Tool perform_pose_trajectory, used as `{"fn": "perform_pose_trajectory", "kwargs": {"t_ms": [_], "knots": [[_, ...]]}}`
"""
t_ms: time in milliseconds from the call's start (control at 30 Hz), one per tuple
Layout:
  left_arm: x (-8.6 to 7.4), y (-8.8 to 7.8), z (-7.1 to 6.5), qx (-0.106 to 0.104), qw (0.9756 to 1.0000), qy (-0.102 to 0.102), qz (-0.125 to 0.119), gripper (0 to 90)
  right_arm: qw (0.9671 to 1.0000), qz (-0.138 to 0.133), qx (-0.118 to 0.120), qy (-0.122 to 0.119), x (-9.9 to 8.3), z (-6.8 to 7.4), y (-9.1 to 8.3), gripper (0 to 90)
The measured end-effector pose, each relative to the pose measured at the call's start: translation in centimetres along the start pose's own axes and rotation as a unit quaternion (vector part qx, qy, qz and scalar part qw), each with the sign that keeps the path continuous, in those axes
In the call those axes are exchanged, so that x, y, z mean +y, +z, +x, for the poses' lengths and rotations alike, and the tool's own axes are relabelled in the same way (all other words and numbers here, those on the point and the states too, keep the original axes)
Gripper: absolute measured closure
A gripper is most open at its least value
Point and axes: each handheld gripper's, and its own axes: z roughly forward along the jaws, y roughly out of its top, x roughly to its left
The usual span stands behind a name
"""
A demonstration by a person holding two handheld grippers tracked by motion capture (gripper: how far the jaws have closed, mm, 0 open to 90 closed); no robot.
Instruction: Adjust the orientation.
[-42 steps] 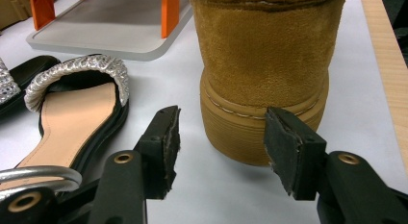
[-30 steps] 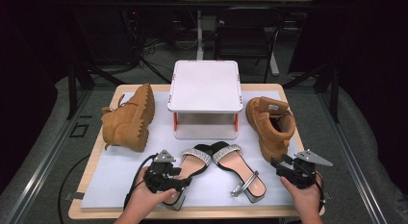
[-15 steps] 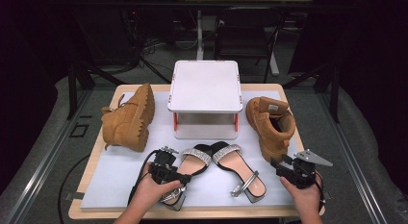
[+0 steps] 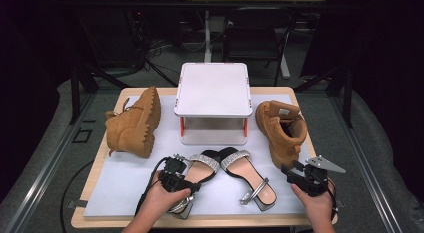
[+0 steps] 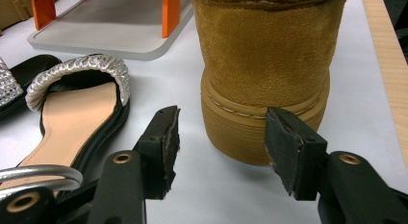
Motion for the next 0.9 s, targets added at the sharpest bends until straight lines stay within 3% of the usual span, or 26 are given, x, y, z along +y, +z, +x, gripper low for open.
{"fn": "perform_pose_trajectory", "kwargs": {"t_ms": [333,467,600,800,900], "knots": [[0.1,-0.2,-0.4,0.015,0.9998,-0.011,0.005,34.1,1.0,0.001,-0.001,-0.001,0.0,0.0,0.0,46.2],[0.1,-0.3,-0.2,0.011,0.9996,-0.024,0.003,35.5,1.0,0.0,-0.001,0.0,0.0,0.0,-0.1,46.1],[0.0,-0.6,0.2,0.02,0.9991,-0.037,-0.004,39.0,1.0,0.0,-0.001,0.001,0.0,-0.1,-0.1,46.2],[-0.1,-0.8,0.6,0.026,0.9991,-0.034,-0.003,40.4,1.0,0.0,0.0,0.001,0.0,0.0,-0.1,46.1],[-0.2,-1.0,0.9,0.038,0.9988,-0.031,-0.004,40.5,1.0,-0.001,-0.001,0.002,0.0,0.0,-0.1,46.2]]}}
